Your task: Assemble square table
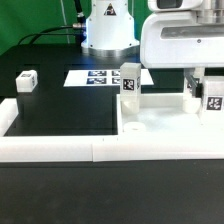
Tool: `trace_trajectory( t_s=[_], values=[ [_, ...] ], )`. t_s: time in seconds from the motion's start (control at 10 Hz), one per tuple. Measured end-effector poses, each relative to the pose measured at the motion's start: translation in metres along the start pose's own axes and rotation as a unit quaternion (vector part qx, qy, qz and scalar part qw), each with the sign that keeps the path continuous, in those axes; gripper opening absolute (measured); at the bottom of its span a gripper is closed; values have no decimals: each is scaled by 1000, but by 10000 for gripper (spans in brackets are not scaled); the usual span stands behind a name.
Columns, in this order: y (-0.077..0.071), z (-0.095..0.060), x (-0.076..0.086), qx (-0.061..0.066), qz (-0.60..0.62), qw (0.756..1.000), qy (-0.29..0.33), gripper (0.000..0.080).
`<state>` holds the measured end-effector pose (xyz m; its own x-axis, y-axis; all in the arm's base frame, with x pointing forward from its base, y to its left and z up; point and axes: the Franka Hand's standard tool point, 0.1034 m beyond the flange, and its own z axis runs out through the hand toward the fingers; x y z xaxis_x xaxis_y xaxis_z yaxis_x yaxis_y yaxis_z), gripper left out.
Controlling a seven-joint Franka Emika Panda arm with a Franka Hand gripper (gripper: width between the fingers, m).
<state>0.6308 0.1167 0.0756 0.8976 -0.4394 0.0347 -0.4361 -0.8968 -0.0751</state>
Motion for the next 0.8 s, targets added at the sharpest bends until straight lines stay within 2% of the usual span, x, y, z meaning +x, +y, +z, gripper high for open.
trace_trajectory(
  t_s=[0.2, 0.3, 0.4, 0.7, 0.8],
  values=[
    [1, 0, 0, 0, 93, 996, -1, 288],
    [3, 0, 1, 8, 204, 979, -10, 288],
    [5, 1, 1, 21, 321, 947, -17, 288],
    [-5, 2, -5, 25, 519, 854, -26, 291],
    [-7, 1, -5, 25, 548, 836, -27, 291]
  ],
)
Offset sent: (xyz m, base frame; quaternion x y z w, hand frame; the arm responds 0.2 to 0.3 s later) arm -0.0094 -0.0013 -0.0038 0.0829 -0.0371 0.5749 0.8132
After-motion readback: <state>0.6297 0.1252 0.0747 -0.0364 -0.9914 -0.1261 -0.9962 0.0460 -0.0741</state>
